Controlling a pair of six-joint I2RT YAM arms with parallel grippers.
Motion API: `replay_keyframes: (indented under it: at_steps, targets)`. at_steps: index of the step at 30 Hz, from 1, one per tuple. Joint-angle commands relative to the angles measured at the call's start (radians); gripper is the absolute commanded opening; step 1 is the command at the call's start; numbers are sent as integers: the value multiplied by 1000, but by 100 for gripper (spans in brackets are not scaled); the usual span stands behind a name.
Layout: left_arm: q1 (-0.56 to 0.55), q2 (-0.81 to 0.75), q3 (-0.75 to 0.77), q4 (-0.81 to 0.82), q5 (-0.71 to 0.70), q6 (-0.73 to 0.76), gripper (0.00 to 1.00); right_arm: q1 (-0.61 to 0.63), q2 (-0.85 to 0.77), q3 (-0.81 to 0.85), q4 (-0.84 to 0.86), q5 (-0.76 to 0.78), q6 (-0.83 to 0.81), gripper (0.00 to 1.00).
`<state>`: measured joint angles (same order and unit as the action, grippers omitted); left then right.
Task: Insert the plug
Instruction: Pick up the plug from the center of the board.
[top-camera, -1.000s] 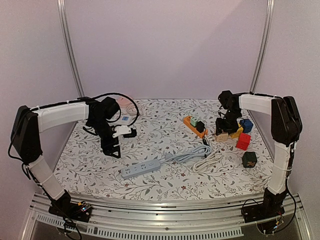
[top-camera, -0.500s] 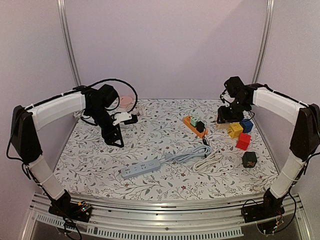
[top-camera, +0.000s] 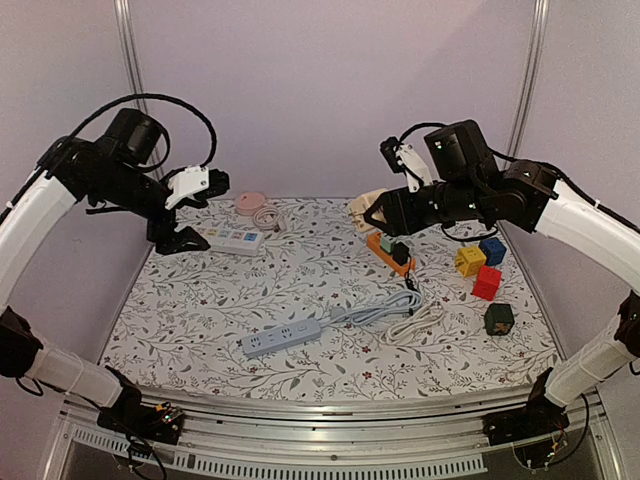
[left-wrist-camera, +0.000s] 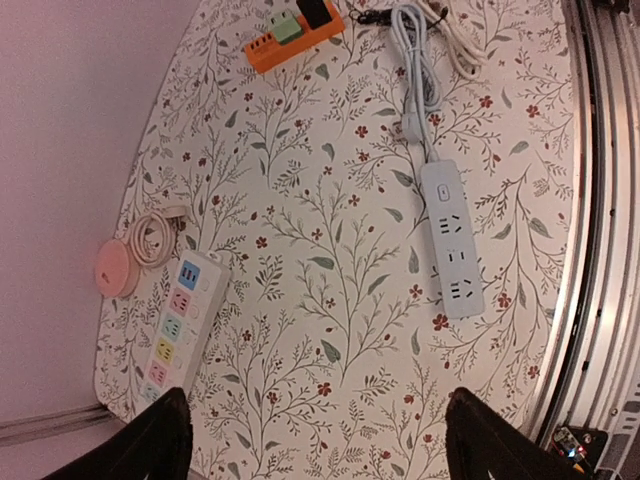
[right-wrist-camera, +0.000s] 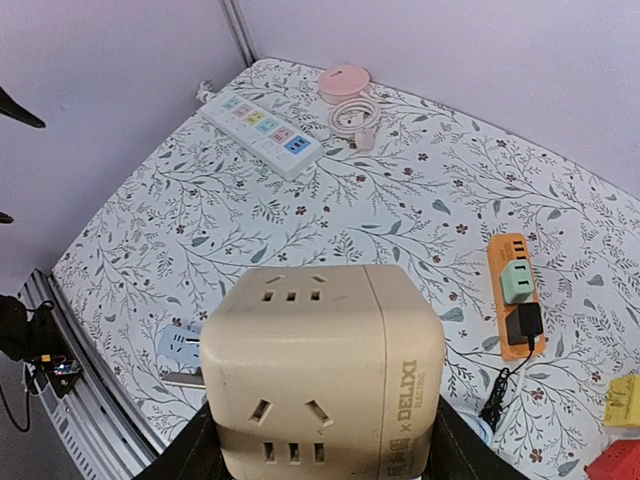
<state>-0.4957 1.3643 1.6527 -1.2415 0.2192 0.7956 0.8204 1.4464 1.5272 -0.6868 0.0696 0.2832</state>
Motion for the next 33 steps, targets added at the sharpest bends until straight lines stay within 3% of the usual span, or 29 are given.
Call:
replay_keyframes:
  at_steps: [1, 4, 7, 9, 14, 19, 29, 33]
  targets:
    - [-66, -160, -100, 33, 72, 67, 88, 100, -34, 13, 129, 33, -5, 0]
    - [-232, -328, -292, 345, 6, 44, 89, 166, -17, 20, 146, 53, 18, 0]
    - [-427, -475, -553, 769, -188, 180, 99, 233, -9, 18, 175, 66, 14, 0]
    - [-496, -462, -624, 886, -241, 236, 99, 252, -10, 6, 207, 46, 27, 0]
    - [-531, -322, -590, 957, -263, 151, 100, 287, -13, -32, 280, 42, 69, 0]
    - [-546, -223, -591, 1212, -351, 160, 100, 299, 3, -21, 288, 45, 87, 0]
    - [-546, -187, -558, 1220, -247, 122, 99, 299, 23, 8, 287, -19, 82, 0]
    - [-546, -178, -540, 1189, -227, 126, 91, 300, 22, 8, 292, -29, 85, 0]
